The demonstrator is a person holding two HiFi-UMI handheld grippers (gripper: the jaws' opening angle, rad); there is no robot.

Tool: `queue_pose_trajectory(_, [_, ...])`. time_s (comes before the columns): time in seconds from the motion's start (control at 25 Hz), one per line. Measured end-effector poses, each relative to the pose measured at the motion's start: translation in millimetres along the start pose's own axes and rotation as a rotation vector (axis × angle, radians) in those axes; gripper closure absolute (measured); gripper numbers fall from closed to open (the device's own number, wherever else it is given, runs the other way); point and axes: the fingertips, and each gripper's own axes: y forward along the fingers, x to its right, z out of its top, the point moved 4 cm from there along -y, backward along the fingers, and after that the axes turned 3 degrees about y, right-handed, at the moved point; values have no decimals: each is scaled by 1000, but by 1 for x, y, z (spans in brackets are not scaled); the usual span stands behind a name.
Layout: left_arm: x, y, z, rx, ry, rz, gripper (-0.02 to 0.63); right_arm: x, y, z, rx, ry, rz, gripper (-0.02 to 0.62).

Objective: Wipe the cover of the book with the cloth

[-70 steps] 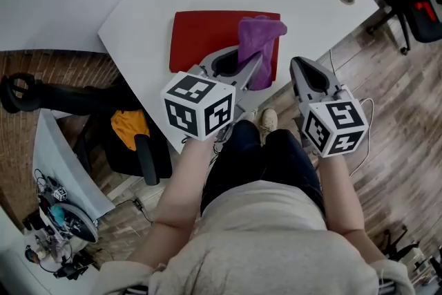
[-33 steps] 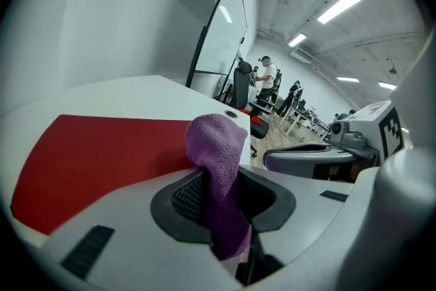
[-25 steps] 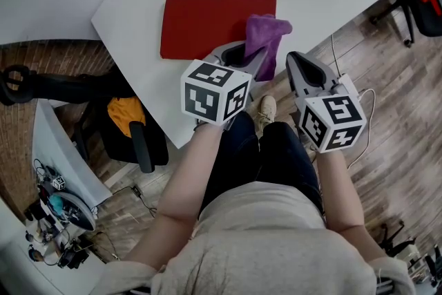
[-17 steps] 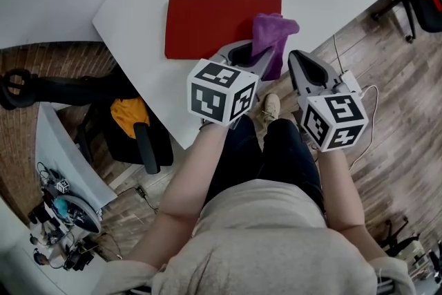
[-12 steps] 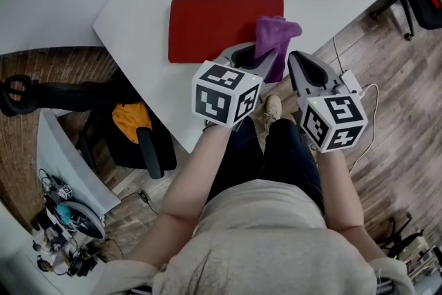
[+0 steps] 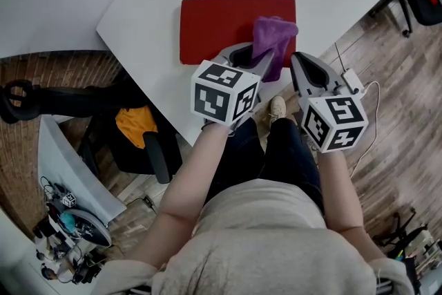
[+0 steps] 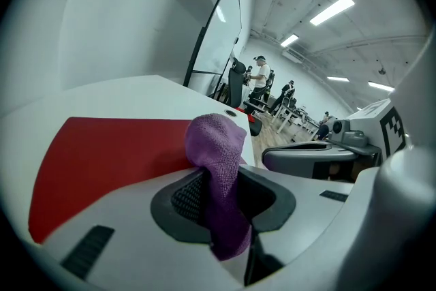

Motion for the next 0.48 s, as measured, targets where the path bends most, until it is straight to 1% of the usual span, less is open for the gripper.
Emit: queue_pose_trajectory(0.48, [-25, -22, -9, 6, 2, 12, 495, -31, 12, -4, -8, -19, 6, 572])
